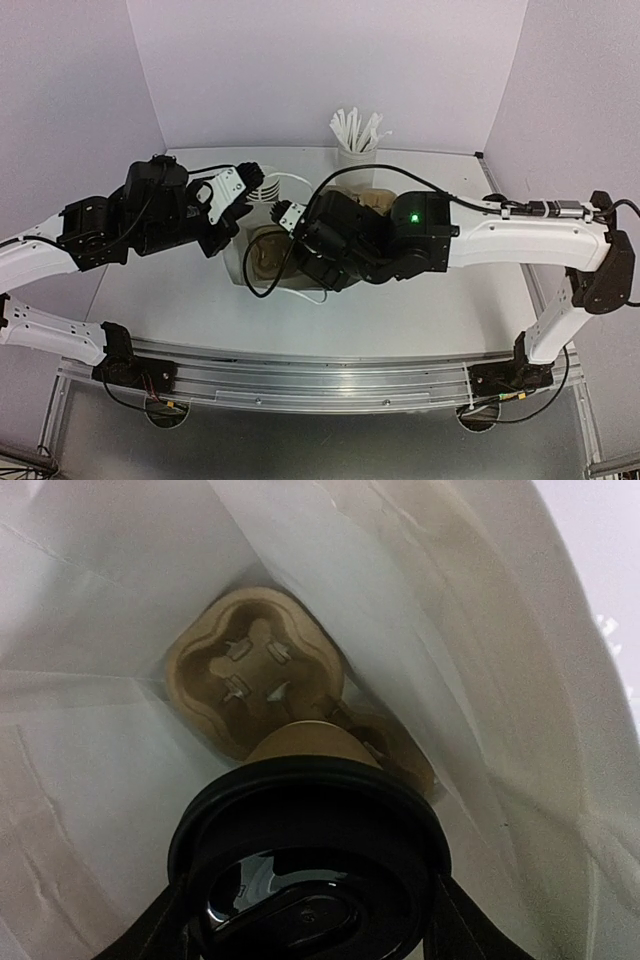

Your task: Pack the takeout coffee

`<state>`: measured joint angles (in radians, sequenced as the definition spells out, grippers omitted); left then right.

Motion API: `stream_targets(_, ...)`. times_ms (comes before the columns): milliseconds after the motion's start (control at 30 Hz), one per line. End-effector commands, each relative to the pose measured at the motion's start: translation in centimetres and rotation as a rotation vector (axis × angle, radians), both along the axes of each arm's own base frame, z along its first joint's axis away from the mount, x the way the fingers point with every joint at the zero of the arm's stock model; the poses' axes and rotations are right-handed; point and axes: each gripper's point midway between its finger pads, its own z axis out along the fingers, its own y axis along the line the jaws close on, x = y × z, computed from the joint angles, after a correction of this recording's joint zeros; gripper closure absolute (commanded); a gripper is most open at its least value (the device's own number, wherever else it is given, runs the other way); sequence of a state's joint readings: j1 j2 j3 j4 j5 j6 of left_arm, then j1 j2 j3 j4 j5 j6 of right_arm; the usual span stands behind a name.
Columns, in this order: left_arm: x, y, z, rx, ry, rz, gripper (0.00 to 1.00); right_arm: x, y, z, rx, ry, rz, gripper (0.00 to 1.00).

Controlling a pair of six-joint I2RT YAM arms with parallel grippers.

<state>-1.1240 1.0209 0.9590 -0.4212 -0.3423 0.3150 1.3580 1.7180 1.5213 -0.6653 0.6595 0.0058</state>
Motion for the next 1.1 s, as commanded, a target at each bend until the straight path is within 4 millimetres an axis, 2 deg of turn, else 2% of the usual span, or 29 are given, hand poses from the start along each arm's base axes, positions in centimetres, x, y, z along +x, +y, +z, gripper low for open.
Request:
stream_targets(0, 0.2, 0.4, 2.1, -0.052, -0.054, 0.005, 1.0, 1.3, -2.3, 1.3, 0.01, -0.088, -0.118, 0.61)
stream_targets(100, 0.1, 0.4, 2.0, -0.084, -0.022, 0.022, 1.0, 1.3, -2.4, 0.2, -0.023, -0.085, -0.113, 0.61)
stream_targets(200, 0.2, 0.5, 2.0, -0.1, -0.006, 0.037, 1.0, 0.0, -1.2, -1.4, -0.074, -0.022, 0.003, 0.59)
stream_targets(267, 0.3, 0.6, 2.0, -0.093, -0.018, 0.034, 1.0, -0.6, -1.4, -2.0, -0.119, -0.013, 0.069, 0.58)
stream_targets(400, 0.4, 0.9, 2.0, -0.087, -0.032, 0.029, 1.0, -0.9, -2.4, -1.9, -0.198, -0.051, 0.158, 0.57)
stream_targets(533, 0.6, 0.8, 2.1, -0.088, -0.049, 0.02, 1.0, -1.5, -2.1, -1.5, -0.29, -0.093, 0.326, 0.57)
stream_targets(600, 0.0, 0.4, 2.2, -0.08, -0.053, -0.032, 1.0, -1.5, -2.1, -1.2, -0.344, -0.131, 0.393, 0.58)
stream_targets(767, -2.9, -1.3, 1.4, -0.056, -0.002, -0.24, 1.0, -1.3, -1.0, -0.7, -0.439, -0.199, 0.521, 0.58)
stream_targets(900, -3.0, -1.7, 2.0, -0.056, -0.039, -0.273, 1.0, -0.6, -0.4, -0.5, -0.488, -0.218, 0.588, 0.58)
stream_targets(1067, -3.3, -1.7, 2.4, -0.047, -0.039, -0.286, 1.0, 0.2, -1.8, -0.8, -0.569, -0.183, 0.611, 0.58)
